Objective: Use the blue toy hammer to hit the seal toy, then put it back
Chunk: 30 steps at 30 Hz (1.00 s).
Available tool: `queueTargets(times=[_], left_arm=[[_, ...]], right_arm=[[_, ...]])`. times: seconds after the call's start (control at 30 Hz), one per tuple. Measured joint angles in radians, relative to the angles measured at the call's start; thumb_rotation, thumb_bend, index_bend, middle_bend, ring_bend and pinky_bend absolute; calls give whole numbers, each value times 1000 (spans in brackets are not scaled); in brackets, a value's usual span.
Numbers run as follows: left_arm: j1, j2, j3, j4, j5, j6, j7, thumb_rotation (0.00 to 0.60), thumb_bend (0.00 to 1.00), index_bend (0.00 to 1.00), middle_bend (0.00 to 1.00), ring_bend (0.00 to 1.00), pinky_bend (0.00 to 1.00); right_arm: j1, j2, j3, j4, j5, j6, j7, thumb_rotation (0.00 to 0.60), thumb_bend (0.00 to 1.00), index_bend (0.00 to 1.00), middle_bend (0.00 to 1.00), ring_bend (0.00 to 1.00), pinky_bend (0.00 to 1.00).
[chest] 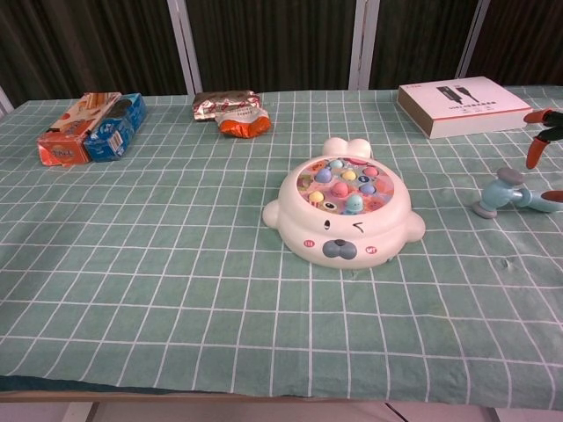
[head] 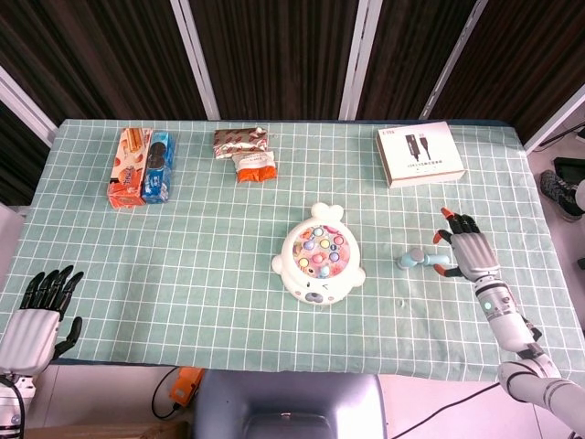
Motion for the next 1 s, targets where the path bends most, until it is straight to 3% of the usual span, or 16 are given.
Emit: queueTargets(times=[0.2,0.47,1.0], left_arm=[[3,2,1,0,2,4,-2,600,495,31,12,0,17],[4,0,-1,2,2,7,0,600,596,32,13,0,17],[6,0,-2,2,3,11,-2,600,623,32,13,0,17]], right_arm=[[19,-37,-24,45,-25,-10,44,600,432,562,0,0,5],[36,-59,-33,67,-36,-16,74,600,459,574,0,0,21],[42,-77,-39,93,-29,-23,80,600,485,610,0,0,34]])
